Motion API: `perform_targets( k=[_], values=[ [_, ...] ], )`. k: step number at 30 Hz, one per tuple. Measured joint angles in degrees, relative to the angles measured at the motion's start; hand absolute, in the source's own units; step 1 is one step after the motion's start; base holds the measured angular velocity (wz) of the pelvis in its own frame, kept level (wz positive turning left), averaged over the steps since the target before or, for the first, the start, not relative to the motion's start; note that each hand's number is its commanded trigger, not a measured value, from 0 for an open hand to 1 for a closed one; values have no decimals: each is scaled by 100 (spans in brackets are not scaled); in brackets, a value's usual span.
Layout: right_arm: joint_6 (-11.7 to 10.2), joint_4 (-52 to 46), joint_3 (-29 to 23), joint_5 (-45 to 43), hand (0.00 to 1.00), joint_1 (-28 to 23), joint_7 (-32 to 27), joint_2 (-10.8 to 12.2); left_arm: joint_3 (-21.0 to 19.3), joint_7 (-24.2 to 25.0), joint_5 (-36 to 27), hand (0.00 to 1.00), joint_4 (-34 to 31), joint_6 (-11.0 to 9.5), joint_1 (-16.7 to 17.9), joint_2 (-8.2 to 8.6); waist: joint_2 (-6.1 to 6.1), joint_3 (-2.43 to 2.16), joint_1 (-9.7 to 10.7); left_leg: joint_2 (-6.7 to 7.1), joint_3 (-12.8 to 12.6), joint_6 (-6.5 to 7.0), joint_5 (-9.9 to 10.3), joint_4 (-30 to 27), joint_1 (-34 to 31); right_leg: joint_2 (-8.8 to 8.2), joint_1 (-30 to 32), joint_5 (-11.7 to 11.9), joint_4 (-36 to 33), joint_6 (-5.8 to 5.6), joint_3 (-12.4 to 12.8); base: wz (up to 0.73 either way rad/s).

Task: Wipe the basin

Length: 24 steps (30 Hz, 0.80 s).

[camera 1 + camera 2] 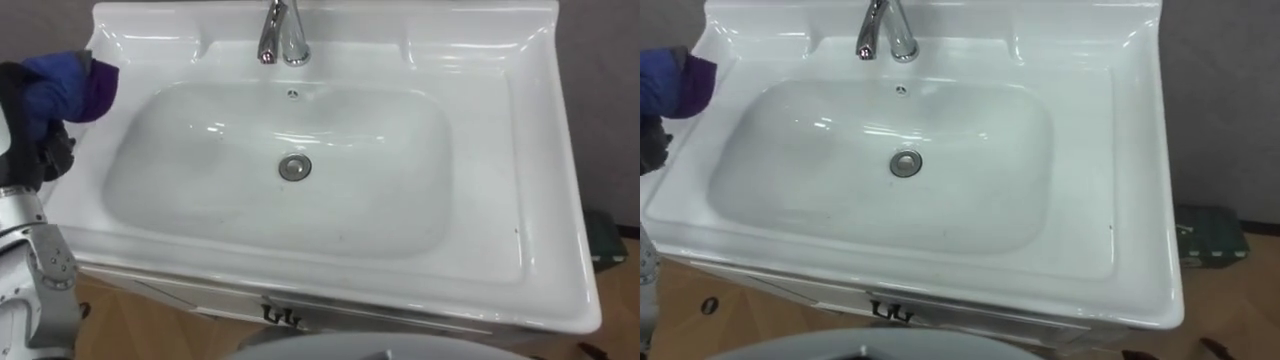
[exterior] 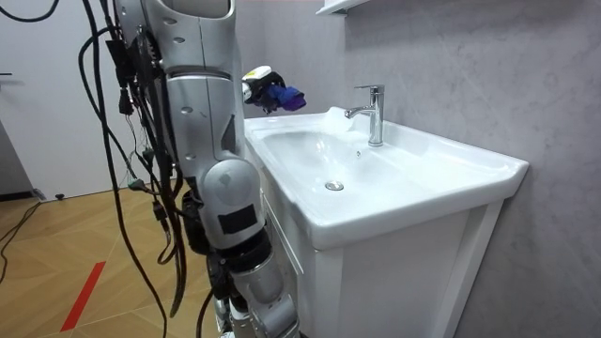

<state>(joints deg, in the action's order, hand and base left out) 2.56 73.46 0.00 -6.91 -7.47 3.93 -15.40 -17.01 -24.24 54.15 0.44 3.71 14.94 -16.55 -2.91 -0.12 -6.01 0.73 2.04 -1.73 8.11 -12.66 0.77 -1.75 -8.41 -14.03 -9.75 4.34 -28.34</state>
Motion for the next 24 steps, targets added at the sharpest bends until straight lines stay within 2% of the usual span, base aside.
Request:
perform_targets(
  k=[4, 8, 10, 15, 16, 17, 21, 24],
  values=[
    [1, -20, 41, -16, 0, 13, 0, -5, 103, 19, -12, 100, 238, 12, 2, 21, 48, 25, 68, -1, -34, 0, 0, -2, -4, 0, 6, 0, 2, 0, 20, 0],
    [0, -25, 58, -14, 0, 67, -2, 1, 352, 271, -69, 100, 770, 131, -6, 58, 45, 25, 261, -4, -71, 0, 0, -4, -7, 6, 12, 1, 3, -2, 59, 0],
    [4, -39, 55, -14, 0, 66, -7, -2, 411, 380, -80, 100, 980, 142, -6, 115, 40, 22, 272, -25, -178, 0, 1, -10, -1, 17, 34, 2, 1, 0, 161, -17],
    [6, -39, 56, -16, 0, 57, -5, 8, 419, 481, -211, 100, 1162, 164, -24, 214, 56, 24, 458, -44, -310, 1, 1, -4, 26, 19, 47, 3, -4, 2, 239, -10],
    [6, -35, 56, -41, 0, 45, -5, 12, 427, 480, -219, 100, 1196, 162, -99, 213, 74, 44, 507, -50, -341, 1, 2, 3, 40, 26, 48, 3, -10, 3, 280, -8],
    [10, -27, 59, -54, 0, 39, -4, 11, 437, 481, -227, 100, 1286, 164, -196, 213, 76, 46, 536, -52, -348, 2, 2, 3, 48, 30, 48, 5, -15, 6, 313, -6],
    [13, -69, 59, -67, 0, -49, -1, 18, 525, 515, -238, 100, 1529, 185, -409, 214, 70, 42, 583, -56, -359, 3, 3, 1, 83, 31, 55, 6, -45, 8, 406, -9],
    [131, -118, -31, -184, 0, -104, 4, 21, 552, 590, -234, 100, 1812, 206, -604, 213, 56, 33, 609, -64, -364, 7, 5, 2, 95, 29, 88, 8, -103, 14, 476, -12]
  ],
)
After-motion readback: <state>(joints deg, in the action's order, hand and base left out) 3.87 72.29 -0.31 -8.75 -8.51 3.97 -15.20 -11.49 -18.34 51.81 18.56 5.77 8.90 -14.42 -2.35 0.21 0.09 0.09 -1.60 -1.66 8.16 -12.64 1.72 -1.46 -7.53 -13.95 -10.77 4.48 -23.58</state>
